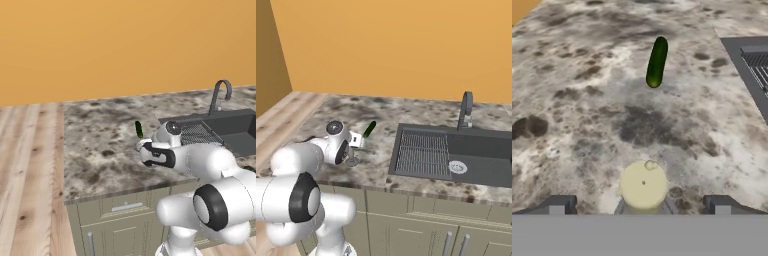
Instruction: Pick the candle and candle from the dining table and place them in the open cabinet. Close the cabinet after placing the objects.
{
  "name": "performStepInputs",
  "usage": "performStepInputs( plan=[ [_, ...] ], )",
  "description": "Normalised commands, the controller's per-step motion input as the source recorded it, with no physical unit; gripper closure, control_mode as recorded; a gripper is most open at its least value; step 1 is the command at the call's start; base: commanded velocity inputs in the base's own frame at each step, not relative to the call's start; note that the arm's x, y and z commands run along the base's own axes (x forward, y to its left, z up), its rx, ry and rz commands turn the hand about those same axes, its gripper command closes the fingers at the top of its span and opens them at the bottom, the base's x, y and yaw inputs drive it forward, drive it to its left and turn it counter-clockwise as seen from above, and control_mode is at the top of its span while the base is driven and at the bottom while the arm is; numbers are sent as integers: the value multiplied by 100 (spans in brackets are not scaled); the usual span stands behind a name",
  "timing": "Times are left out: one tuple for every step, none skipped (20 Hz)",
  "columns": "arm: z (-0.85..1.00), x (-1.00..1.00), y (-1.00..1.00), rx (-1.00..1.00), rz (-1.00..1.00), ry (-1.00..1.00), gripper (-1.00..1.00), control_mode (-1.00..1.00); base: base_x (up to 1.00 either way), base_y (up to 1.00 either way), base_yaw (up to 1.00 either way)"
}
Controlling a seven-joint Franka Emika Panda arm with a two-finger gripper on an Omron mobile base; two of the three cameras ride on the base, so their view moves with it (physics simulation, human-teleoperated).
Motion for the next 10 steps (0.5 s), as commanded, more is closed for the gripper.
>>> performStepInputs(
  plan=[
    [-19, 24, 0, 0, 0, 0, -100, -100, 0, 0, 0],
    [-19, 22, 0, 0, 0, 0, -100, -100, 0, 0, 0],
    [-18, 20, 0, 0, 0, 0, -100, -100, 0, 0, 0],
    [-17, 18, 0, 0, 0, 0, -100, -100, 0, 0, 0],
    [-16, 16, 0, 0, 0, 0, 100, -100, 0, 0, 0],
    [-17, 14, 0, 0, 0, 0, 100, -100, 0, 0, 0],
    [-16, 11, 0, 0, 0, 0, 100, -100, 0, 0, 0],
    [-14, 9, 0, 0, 0, 0, 100, -100, 0, 0, 0],
    [-12, 5, 0, 0, 0, 0, 100, -100, 0, 0, 0],
    [-10, 4, 0, 0, 0, 0, 100, -100, 0, 0, 0]
  ],
)
